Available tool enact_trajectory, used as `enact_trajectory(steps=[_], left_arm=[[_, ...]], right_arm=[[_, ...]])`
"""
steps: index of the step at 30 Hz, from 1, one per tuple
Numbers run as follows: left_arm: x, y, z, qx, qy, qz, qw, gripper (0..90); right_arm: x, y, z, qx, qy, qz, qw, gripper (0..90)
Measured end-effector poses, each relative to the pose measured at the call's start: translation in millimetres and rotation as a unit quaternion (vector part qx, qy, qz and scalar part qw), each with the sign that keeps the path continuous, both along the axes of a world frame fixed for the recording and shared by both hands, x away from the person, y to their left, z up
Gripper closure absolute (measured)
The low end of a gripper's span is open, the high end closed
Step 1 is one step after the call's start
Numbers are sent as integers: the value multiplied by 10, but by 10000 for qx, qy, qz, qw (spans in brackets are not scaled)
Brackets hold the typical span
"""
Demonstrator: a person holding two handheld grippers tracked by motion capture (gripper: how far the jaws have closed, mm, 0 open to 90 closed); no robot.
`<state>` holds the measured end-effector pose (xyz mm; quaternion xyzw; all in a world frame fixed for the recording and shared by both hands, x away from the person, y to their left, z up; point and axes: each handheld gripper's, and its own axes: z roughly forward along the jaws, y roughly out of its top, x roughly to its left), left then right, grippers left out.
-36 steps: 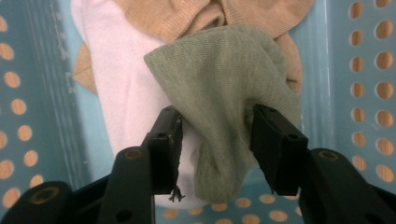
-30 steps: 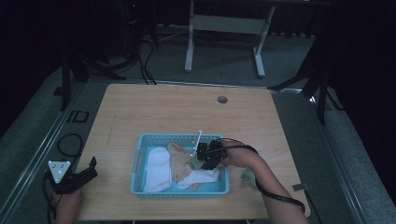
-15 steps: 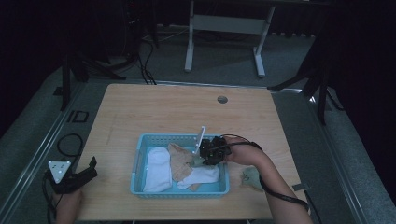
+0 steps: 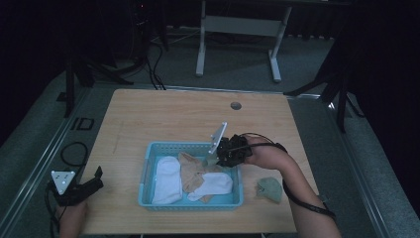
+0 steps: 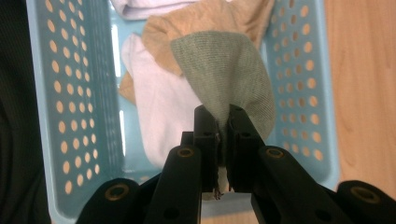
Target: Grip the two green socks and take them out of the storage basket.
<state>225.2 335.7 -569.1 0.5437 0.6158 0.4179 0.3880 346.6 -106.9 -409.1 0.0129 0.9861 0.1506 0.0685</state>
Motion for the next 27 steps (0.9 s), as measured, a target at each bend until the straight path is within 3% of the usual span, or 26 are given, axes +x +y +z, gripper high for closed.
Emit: enact_trajectory(steps=[6, 14, 27], left_arm=[[1, 0, 0, 2, 8, 9, 10000, 4], [1, -2, 0, 13, 4, 17, 10000, 4], [-1, -5, -1, 21, -9, 38, 10000, 4]], right_arm=[[-26, -92, 162, 112, -107, 36, 9999, 841], [-18, -331, 355, 235, -263, -168, 9992, 842], [43, -810, 362, 228, -359, -641, 9970, 840]])
